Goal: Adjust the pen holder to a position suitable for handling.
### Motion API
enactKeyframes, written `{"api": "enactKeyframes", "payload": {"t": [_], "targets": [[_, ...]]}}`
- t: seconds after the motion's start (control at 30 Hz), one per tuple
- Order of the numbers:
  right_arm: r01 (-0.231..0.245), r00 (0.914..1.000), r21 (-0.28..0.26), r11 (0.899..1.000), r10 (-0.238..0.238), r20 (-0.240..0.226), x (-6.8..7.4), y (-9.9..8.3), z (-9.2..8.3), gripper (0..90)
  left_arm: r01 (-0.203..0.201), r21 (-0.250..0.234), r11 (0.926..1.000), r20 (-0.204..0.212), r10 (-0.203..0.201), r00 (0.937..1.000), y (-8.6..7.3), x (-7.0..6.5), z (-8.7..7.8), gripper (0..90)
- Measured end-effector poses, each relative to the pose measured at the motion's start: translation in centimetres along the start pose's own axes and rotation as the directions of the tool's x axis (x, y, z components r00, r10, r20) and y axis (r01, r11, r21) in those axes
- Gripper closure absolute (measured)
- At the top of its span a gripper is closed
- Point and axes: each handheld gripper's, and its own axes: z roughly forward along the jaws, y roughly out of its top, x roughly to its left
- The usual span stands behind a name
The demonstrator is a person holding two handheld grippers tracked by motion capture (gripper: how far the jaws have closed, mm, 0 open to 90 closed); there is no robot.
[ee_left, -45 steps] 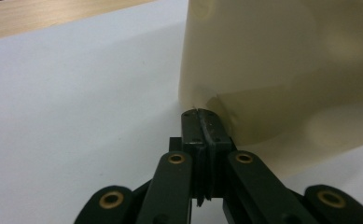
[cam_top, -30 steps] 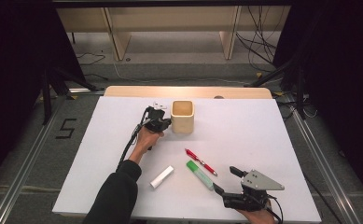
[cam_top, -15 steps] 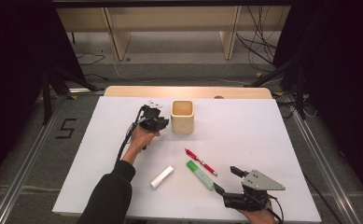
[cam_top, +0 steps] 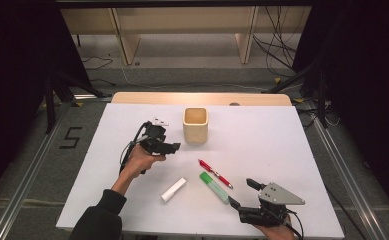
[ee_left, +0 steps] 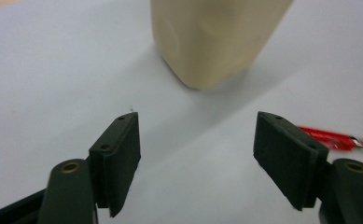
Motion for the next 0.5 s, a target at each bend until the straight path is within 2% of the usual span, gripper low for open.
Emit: {"api": "enactKeyframes", "payload": {"t": [0.07,0.13,0.23,0.5], "targets": [[-0.005,1.0000,0.001,1.000,0.005,0.002,-0.1,0.0,0.0,19.8,-0.002,0.002,1.0000,0.007,0.002,1.0000,-0.4,-0.4,-0.3,28.9],[-0.008,1.0000,0.000,1.000,0.008,0.005,-0.1,0.0,0.0,19.8,-0.015,0.003,0.9999,-0.005,0.015,0.9999,-0.6,-0.7,-0.6,27.2],[-0.007,0.9999,-0.006,1.000,0.007,0.008,-0.2,0.0,-0.1,19.6,-0.016,0.013,0.9998,0.003,0.016,0.9999,-1.0,-1.1,-0.8,25.8],[-0.017,0.9998,-0.018,1.000,0.017,0.008,-0.5,-0.1,-0.4,19.1,-0.050,0.026,0.9984,0.019,0.050,0.9986,-2.3,-2.2,-1.9,22.6]]}}
